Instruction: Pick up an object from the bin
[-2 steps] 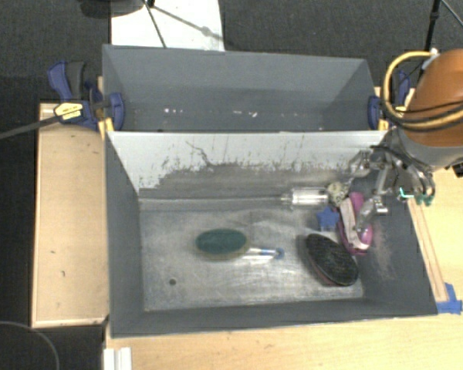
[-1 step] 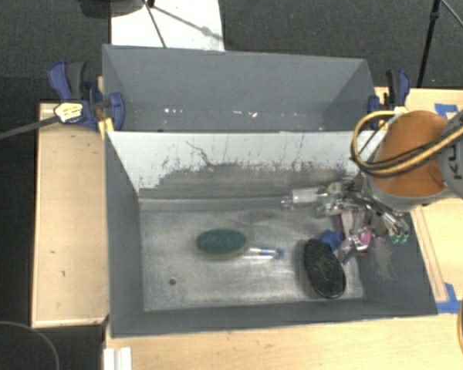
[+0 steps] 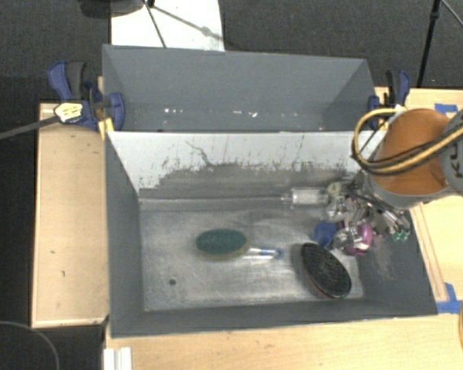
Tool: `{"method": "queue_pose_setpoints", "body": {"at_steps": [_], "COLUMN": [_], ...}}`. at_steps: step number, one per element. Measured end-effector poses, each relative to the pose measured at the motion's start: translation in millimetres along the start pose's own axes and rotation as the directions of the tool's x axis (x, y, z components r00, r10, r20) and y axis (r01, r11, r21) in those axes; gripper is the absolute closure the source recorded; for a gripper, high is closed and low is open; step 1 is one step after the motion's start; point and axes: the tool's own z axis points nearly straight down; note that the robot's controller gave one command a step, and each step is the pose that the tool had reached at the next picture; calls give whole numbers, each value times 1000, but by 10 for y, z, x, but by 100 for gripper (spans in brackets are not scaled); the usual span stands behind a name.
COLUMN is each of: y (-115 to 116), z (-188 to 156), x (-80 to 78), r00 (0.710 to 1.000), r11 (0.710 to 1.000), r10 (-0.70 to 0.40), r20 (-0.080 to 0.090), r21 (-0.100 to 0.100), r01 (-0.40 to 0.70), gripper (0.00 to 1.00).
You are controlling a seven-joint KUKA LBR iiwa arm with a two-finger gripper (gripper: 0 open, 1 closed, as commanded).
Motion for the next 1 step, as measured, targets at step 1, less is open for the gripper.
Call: {"method": "queue_pose_setpoints", "body": {"at_steps": [1], "y": [289], "z": [-1658], "x": [47], "r00": [993], "r11": [993], "r10": [-117], "r20": [-2], "r21": [-2], "r01": [117], "gripper": [100]}}
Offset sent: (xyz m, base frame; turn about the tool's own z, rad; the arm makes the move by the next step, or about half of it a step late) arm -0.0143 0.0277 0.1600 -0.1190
